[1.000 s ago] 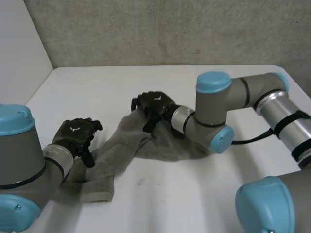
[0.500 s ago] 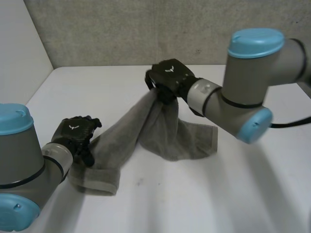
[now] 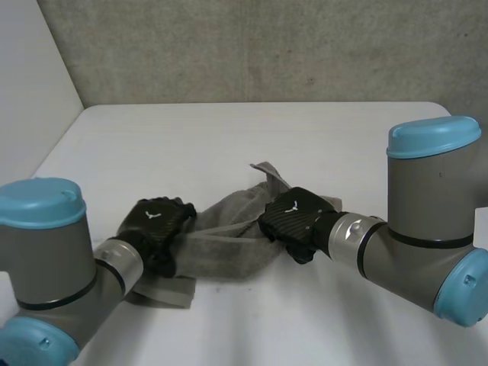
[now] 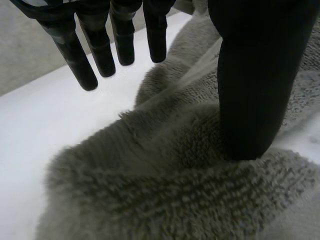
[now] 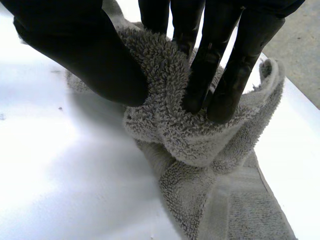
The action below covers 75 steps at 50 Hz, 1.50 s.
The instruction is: Fold the towel.
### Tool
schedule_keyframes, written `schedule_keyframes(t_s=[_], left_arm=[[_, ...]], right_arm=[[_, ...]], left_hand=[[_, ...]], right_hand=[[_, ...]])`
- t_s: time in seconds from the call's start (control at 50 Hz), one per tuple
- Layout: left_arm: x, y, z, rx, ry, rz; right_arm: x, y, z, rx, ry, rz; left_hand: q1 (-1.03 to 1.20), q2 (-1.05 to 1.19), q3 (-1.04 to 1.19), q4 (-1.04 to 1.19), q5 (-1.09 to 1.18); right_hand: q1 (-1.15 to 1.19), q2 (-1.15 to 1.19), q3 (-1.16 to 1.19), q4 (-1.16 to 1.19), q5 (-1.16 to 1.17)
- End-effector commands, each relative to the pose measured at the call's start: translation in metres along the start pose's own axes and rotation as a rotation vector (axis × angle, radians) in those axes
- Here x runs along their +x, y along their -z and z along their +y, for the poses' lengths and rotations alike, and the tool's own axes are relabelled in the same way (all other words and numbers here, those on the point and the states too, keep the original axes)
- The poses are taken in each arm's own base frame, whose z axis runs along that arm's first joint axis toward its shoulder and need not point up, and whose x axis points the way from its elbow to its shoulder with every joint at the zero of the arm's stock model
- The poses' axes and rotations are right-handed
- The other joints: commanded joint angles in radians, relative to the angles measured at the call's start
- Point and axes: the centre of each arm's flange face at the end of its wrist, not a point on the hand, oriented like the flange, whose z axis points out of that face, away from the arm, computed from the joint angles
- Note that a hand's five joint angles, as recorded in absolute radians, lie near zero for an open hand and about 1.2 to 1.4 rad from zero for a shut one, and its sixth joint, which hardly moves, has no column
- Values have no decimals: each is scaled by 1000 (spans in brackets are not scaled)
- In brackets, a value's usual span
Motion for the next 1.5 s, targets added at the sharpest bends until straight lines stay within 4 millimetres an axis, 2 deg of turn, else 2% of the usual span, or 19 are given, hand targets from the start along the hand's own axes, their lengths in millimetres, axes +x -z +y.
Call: schedule_keyframes(t_s=[0.02,0.18,0.28,0.32,0.38,0.42,0.44,0.48,0.54,0.6,0.66,0.72,0.76,0.84,0.92,0.96,1.14,1.24,1.5], left_arm=[[2,-16,3,-17,-9,10],[-1,-39,0,-11,-71,0],[-13,-52,-37,100,-130,-79],[-22,-55,-82,238,-147,-130],[-25,-52,-112,333,-145,-148],[-25,-36,-179,566,-133,-181],[-25,-36,-180,567,-133,-181],[-28,-16,-229,776,-82,-222],[-32,1,-251,895,-12,-257],[-34,5,-251,908,22,-267],[-30,2,-223,815,37,-258],[-21,-2,-175,666,19,-226],[-13,-8,-123,507,4,-201],[-5,-10,-72,355,-12,-174],[5,-14,-7,149,-70,-139],[7,-15,3,111,-101,-131],[12,-2,4,85,-177,-120],[17,26,-15,88,-190,-90],[19,27,-47,171,-189,-13]], right_arm=[[20,-3,-1,30,5,68],[36,-11,-16,93,35,116],[56,-22,-32,164,72,194],[66,-25,-43,212,96,254],[96,-25,-79,391,163,433],[109,-20,-100,502,196,530],[119,-12,-120,623,228,615],[128,2,-141,750,255,702],[132,31,-167,934,272,780],[123,35,-159,911,228,714],[103,20,-132,792,187,578],[83,9,-99,613,127,448],[75,7,-80,499,93,393],[40,-5,-17,105,37,180],[24,-5,18,-93,13,58],[20,-7,29,-133,-4,30],[19,-12,33,-59,-68,85],[19,-5,30,-44,-81,96],[12,-1,38,-41,-68,106]], left_hand=[[605,604,604,604,612],[1050,1050,1050,1050,1058],[1050,1050,1050,1050,1058],[1050,1050,1050,1050,1058],[1050,1050,1050,1050,1058],[1050,1050,1050,1050,1058],[1050,1050,1050,1050,1058],[1050,1050,1050,1050,1058],[1050,1050,1050,1050,1058],[1050,1050,1050,1050,1058],[1050,1050,1050,1050,1058],[1050,1050,1050,1050,1058],[1050,1050,1050,1050,1058],[1050,1050,1050,1050,1058],[1050,1050,1050,1050,1058],[1050,1050,1050,1050,1058],[925,924,924,924,932],[-25,-25,-25,-26,-18],[23,23,22,22,30]], right_hand=[[12,182,181,180,192],[12,182,181,180,192],[12,182,181,180,192],[12,182,181,180,192],[12,182,181,180,192],[12,182,181,180,192],[12,182,181,180,192],[12,182,181,180,192],[12,182,181,180,192],[12,182,181,180,192],[12,182,181,180,192],[12,182,181,180,192],[12,182,181,180,192],[12,182,181,180,192],[12,182,181,180,192],[12,182,181,180,192],[12,182,181,180,192],[12,182,181,180,192],[12,182,181,180,192]])
